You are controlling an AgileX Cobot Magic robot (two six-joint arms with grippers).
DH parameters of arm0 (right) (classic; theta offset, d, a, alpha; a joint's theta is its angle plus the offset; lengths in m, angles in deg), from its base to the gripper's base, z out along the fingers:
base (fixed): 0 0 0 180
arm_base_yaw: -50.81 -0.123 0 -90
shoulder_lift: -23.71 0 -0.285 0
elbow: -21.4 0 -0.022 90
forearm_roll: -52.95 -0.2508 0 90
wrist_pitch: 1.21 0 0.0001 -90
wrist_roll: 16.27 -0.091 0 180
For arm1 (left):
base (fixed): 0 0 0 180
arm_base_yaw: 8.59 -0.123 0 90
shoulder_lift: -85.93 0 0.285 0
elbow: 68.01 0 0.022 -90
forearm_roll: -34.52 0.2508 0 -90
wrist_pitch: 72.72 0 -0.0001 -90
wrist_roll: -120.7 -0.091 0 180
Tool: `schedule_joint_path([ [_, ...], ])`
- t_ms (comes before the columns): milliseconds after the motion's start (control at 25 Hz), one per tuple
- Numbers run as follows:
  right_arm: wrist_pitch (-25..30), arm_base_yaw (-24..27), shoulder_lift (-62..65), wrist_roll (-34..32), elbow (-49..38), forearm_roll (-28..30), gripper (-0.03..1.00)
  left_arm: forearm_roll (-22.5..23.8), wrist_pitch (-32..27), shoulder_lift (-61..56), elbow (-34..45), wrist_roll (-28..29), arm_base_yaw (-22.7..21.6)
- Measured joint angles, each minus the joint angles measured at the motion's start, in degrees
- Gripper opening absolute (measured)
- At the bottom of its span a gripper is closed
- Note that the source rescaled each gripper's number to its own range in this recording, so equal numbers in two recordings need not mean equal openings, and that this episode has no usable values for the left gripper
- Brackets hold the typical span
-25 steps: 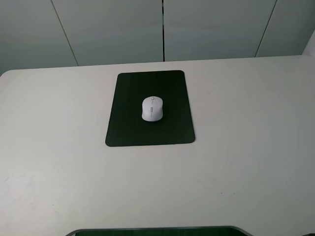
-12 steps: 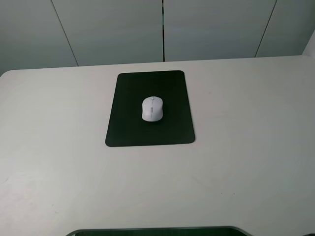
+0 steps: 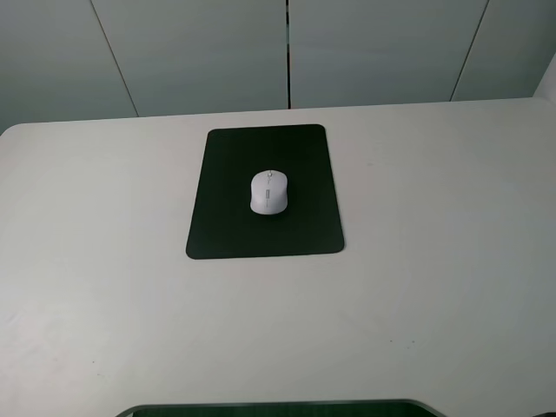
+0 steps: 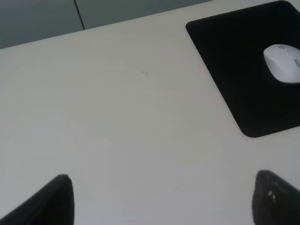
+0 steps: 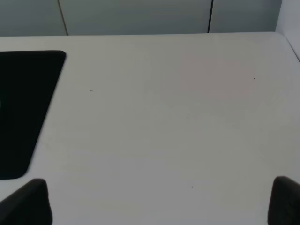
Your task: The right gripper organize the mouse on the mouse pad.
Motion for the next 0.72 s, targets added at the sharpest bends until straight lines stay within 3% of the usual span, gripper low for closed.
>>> schedule_joint_path([
  [720, 0.1, 0.0, 0.2, -0.7, 0.0, -0.4, 1.0, 0.0, 0.0, 0.0, 0.0, 0.0, 0.0],
])
